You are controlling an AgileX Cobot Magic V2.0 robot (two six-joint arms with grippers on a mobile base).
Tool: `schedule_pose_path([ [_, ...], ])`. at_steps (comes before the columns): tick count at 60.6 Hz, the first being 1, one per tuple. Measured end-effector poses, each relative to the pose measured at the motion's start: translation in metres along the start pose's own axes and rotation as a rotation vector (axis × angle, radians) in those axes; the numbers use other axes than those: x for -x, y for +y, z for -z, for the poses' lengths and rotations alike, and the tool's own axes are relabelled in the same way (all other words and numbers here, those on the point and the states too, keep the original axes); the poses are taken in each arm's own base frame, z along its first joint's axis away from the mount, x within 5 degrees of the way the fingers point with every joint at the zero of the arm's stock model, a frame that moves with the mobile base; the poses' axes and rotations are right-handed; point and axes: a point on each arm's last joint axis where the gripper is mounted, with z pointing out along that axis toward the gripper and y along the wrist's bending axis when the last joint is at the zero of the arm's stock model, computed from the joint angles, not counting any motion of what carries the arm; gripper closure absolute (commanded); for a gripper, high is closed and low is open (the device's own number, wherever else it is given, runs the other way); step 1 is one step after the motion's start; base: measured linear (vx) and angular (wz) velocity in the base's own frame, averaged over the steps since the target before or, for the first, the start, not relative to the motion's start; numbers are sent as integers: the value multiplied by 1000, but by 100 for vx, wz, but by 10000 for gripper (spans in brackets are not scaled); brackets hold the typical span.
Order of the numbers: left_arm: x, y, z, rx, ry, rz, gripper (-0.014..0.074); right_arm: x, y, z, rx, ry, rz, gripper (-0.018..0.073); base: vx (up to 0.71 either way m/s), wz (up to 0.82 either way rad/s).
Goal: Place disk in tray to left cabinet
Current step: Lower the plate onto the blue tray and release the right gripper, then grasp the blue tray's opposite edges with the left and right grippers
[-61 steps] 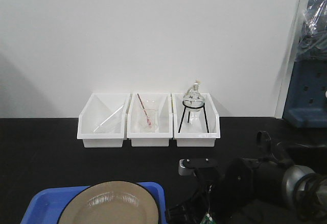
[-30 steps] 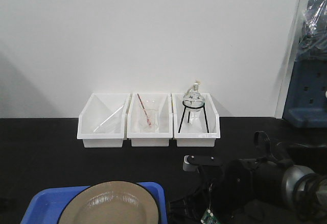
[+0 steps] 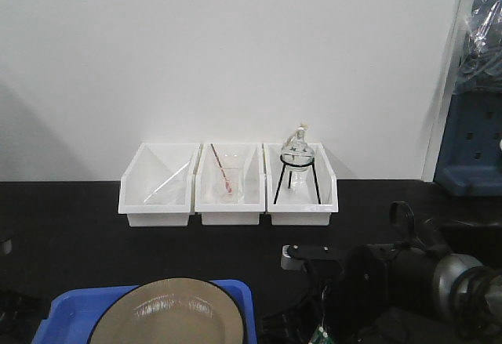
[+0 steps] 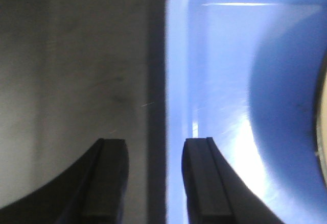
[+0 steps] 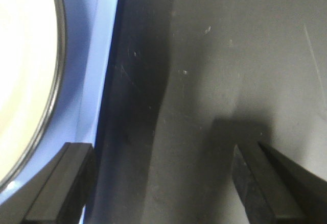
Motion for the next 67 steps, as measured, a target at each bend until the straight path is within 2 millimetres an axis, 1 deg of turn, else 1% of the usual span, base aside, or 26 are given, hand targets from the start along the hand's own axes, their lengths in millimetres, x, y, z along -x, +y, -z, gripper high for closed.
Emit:
schedule_pose_path([
  [11, -1, -2, -28, -57, 55, -25, 191, 0, 0, 0, 0, 1, 9, -33, 0, 0],
  [18, -3, -1, -44, -64, 94, -24, 155, 0, 0, 0, 0, 3, 13, -33, 0, 0],
  [25, -4, 0, -53, -63, 99, -22, 112, 0, 0, 0, 0, 3, 13, -33, 0, 0],
  [34, -4, 0, -59, -61, 95, -21, 111, 0, 0, 0, 0, 3, 13, -33, 0, 0],
  [41, -5, 0, -63, -66, 110, -34, 138, 0, 0, 0, 0, 5, 13, -28, 0, 0],
  [55, -6, -7, -63, -154, 114, -63, 185, -4, 0, -1, -2, 43, 11, -15, 0, 0],
  [67, -5, -21, -63, -219, 102, -82, 188, -9, -3, -18, -3, 89, -23, -15, 0, 0],
])
